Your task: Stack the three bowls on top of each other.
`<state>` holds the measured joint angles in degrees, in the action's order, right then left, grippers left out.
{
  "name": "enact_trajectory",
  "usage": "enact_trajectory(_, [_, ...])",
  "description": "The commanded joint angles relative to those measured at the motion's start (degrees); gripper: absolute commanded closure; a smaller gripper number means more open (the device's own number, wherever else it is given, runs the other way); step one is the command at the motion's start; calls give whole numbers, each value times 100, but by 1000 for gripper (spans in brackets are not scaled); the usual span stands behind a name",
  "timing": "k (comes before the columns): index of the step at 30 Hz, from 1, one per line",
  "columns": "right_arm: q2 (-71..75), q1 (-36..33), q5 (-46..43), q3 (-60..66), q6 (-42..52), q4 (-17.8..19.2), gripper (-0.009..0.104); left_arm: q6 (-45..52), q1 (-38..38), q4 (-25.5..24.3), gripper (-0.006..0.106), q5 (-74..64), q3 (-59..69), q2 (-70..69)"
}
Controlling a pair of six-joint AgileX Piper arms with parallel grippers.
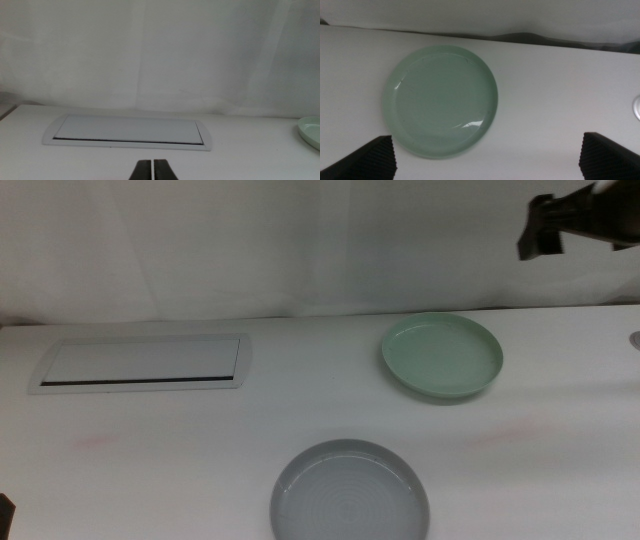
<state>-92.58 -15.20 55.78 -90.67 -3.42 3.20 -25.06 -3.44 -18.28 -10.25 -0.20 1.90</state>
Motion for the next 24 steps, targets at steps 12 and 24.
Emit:
enact_trajectory(12, [-2231, 38, 49, -1088, 45, -105, -5, 18, 8, 10, 103, 65, 226, -26])
enact_trajectory(24, [-3335, 94, 47, -1548, -130, -142, -5, 18, 8, 10, 103, 65, 226, -26])
